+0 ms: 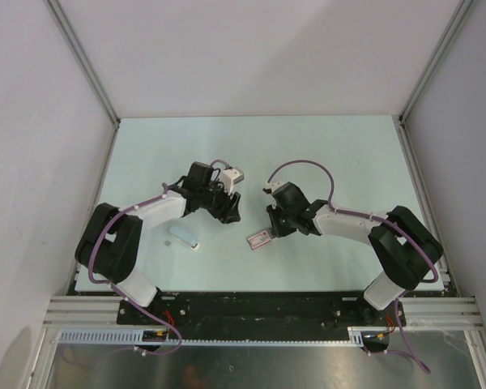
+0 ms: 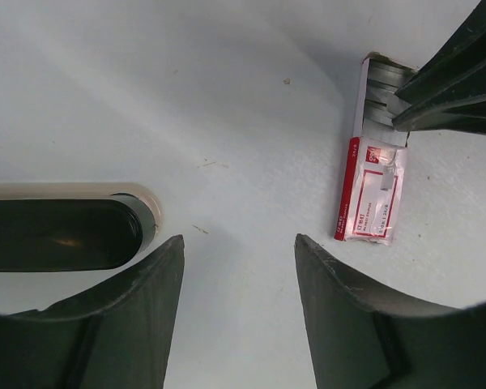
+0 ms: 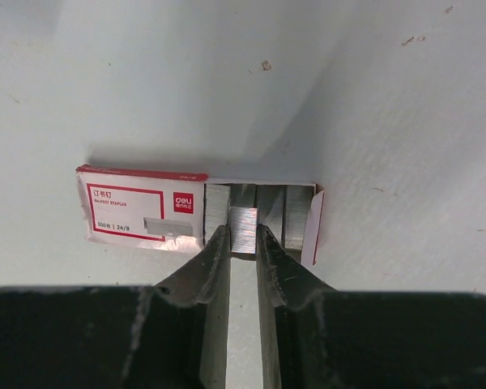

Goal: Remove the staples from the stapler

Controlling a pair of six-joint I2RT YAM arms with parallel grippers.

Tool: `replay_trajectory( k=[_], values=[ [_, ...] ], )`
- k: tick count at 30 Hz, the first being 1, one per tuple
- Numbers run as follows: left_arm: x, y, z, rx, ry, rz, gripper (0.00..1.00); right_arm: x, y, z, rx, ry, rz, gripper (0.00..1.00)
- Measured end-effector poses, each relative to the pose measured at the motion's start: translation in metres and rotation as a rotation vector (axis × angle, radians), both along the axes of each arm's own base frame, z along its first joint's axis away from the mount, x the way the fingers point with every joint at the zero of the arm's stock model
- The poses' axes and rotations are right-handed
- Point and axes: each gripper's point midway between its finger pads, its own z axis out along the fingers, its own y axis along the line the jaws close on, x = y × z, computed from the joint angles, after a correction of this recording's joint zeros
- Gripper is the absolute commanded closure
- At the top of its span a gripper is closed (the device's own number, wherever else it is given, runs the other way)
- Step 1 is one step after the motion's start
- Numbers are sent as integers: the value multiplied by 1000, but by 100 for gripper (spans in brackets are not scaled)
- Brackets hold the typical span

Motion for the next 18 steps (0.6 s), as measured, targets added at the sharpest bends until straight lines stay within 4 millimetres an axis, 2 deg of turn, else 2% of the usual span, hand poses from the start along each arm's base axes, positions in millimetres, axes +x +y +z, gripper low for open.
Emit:
replay_trajectory(
  k=[4,18],
  values=[
    [0,0,0,0,0,0,38,0,1,0,0,0,3,83],
    [-1,0,-1,1,1,0,38,-1,-2,-1,-18,-5,3,82]
  ],
)
